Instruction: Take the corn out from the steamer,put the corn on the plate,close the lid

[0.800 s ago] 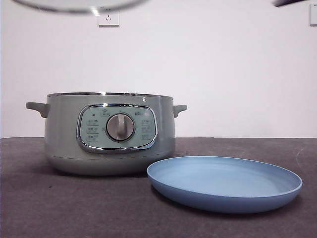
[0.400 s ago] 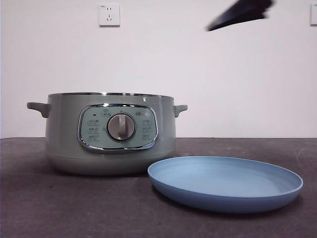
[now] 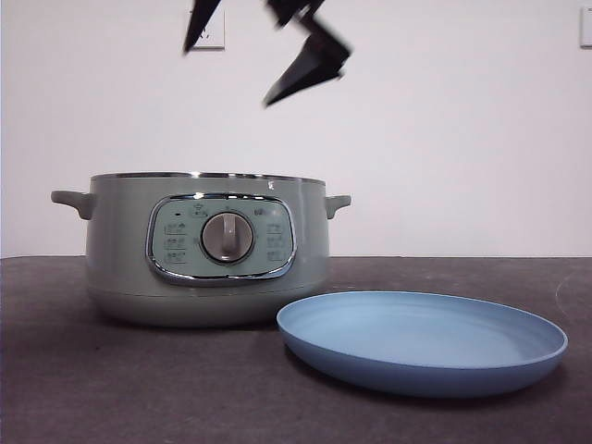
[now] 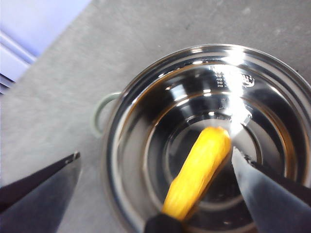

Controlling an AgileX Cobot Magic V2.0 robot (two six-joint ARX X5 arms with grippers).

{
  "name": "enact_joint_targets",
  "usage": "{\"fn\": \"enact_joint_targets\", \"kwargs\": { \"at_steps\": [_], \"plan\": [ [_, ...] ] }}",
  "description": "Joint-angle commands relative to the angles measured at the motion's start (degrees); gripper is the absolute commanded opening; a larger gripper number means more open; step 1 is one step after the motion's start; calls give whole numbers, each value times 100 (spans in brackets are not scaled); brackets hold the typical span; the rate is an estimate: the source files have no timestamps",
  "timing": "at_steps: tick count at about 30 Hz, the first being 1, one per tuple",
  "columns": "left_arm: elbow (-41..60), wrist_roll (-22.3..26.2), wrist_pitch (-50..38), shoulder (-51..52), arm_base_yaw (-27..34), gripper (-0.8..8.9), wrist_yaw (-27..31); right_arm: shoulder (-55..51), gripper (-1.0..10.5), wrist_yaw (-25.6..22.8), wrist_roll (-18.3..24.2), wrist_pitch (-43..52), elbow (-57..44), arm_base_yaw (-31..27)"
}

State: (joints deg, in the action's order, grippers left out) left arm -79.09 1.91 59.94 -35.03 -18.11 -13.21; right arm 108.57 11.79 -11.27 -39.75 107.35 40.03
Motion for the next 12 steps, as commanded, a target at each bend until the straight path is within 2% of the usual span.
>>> {"fn": "enact_joint_targets", "kwargs": {
  "at_steps": [1, 3, 6, 12],
  "plan": [
    [-87, -44, -188, 116, 0, -8, -31, 719, 620, -181, 107, -133, 597, 83],
    [-87, -44, -83, 175, 0, -8, -33, 1198, 620, -199, 105, -146, 916, 107],
    [-87, -39, 68, 197, 0, -8, -31, 1703, 620, -538, 170, -125, 999, 155],
    [-87, -31, 125, 197, 0, -8, -35, 2201, 590, -772, 168, -103, 999, 173]
  ]
}}
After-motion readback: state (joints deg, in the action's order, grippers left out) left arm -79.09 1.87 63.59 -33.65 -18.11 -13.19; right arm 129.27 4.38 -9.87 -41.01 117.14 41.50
